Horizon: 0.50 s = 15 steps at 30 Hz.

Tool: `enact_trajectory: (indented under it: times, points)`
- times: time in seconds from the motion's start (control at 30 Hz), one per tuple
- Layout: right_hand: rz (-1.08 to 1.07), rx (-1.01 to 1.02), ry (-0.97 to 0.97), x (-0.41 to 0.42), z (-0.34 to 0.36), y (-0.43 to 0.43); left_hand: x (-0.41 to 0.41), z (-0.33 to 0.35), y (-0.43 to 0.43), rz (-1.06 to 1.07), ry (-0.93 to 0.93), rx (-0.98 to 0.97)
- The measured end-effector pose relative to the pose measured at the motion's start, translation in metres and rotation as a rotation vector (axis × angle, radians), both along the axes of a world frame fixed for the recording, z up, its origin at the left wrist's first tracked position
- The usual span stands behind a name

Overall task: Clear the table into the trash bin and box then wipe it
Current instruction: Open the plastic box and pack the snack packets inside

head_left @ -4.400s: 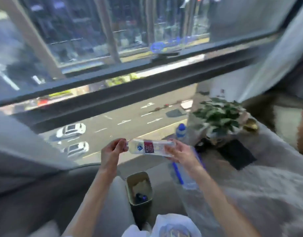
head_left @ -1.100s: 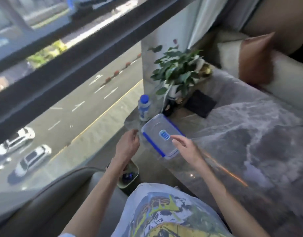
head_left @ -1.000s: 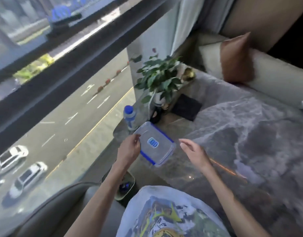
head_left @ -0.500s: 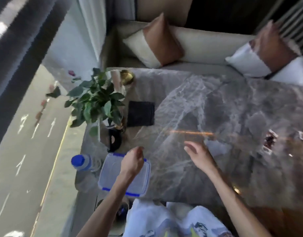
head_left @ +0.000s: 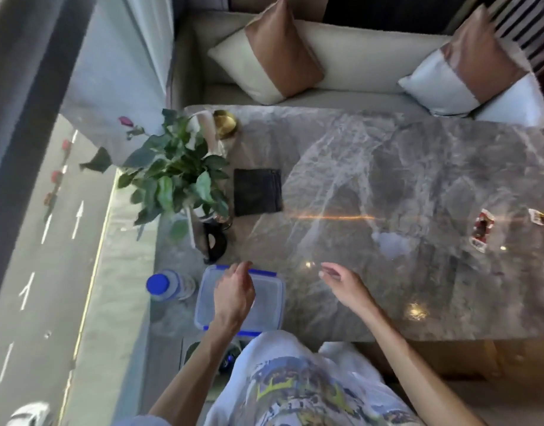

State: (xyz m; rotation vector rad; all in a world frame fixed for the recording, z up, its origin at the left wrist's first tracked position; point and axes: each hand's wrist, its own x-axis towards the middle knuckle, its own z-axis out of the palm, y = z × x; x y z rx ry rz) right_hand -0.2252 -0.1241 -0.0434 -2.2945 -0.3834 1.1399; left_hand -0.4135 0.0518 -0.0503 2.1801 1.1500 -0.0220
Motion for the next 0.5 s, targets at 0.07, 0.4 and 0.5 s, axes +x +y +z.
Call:
enact_trajectory:
  times: [0.07, 0.4, 0.5]
  points:
    - [0.089, -0.045, 0.080, -0.018, -0.014, 0.024, -0.026, -0.005, -0.001, 0.087, 0.023, 0.009]
    - [-0.196, -0.040, 0.541, -0.067, -0.043, 0.044, -0.075, -0.034, -0.012, 0.467, -0.069, -0.301]
    - [-0.204, -0.016, 0.456, -0.051, -0.044, 0.025, -0.067, -0.045, -0.014, 0.514, -0.024, -0.361]
